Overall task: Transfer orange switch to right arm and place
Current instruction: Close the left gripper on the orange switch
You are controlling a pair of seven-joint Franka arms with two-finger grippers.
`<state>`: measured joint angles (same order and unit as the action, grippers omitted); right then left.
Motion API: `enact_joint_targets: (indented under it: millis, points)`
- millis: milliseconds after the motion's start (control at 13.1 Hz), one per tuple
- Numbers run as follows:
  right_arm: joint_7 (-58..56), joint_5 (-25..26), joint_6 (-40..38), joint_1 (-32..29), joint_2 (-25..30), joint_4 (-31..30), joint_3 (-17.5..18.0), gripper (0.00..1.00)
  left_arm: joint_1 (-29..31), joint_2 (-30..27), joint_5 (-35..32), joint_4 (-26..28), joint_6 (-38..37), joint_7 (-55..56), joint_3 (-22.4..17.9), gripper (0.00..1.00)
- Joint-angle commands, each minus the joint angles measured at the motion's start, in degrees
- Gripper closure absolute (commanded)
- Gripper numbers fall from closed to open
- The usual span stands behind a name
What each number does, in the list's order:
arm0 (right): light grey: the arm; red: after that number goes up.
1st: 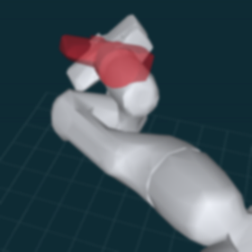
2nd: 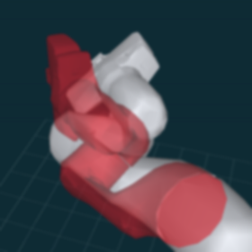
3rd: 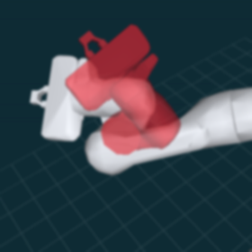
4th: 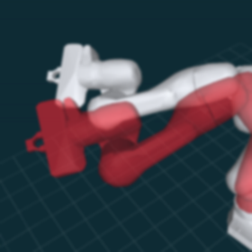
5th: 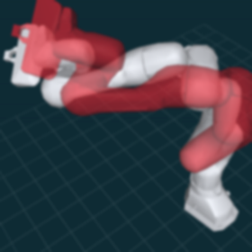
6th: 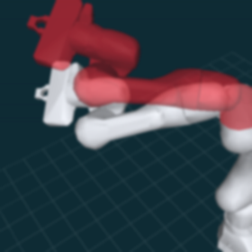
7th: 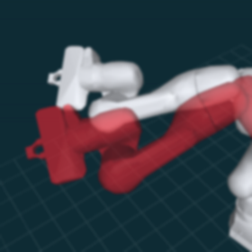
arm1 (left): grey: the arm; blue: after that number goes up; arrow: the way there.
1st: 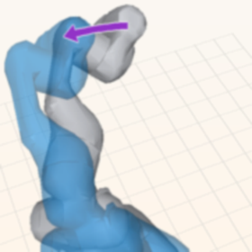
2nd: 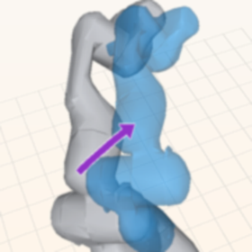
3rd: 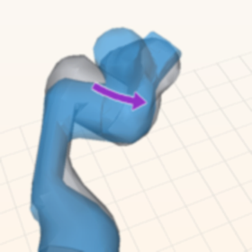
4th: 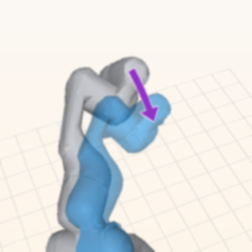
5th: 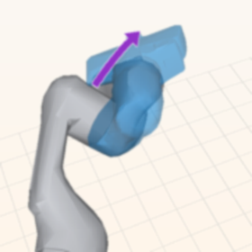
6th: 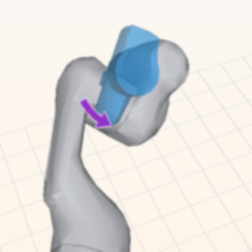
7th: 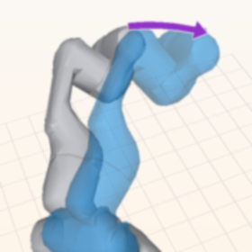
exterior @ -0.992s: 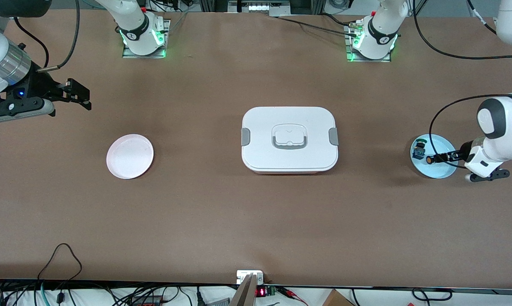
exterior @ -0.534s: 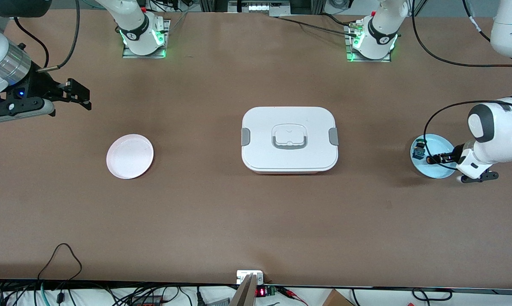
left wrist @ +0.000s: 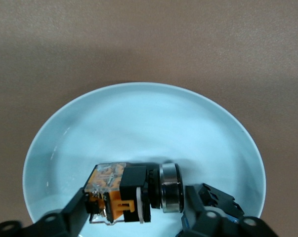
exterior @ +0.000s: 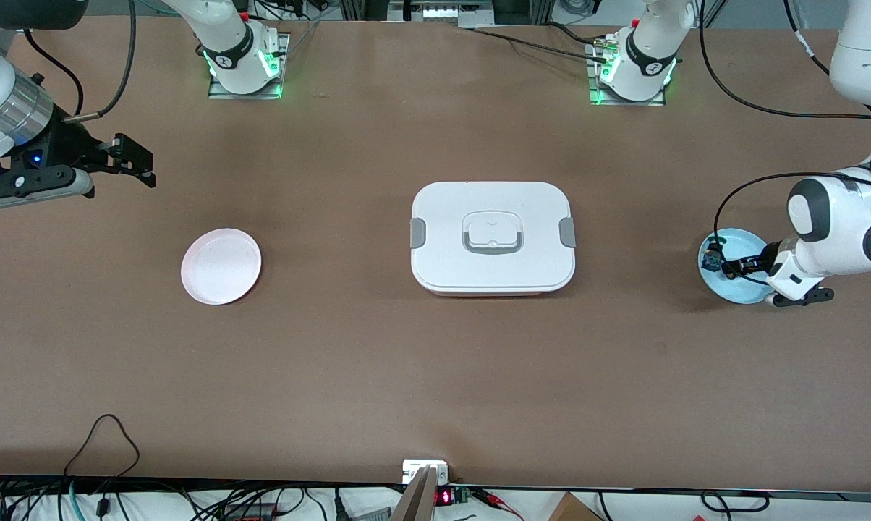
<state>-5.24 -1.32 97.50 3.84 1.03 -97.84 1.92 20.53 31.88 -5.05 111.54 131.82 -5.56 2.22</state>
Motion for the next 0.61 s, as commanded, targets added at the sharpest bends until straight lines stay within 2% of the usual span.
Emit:
enact_joint_targets:
  millis: [0,229,534]
  points:
    - [0.5,0.1,-0.6,-0.1,-0.2,0.9,0.3,0.00,0.7,-0.1,-0.9,0.0,0.6,-3.4,0.4,0.44]
    - [0.5,0.0,-0.6,-0.1,-0.2,0.9,0.3,0.00,0.7,-0.3,-0.9,-1.4,0.2,-3.8,0.4,0.58]
    - [0.4,0.0,-0.6,-0.2,-0.3,0.9,0.3,0.00,0.2,-3.0,-1.1,-5.2,-2.7,-7.5,0.9,0.59]
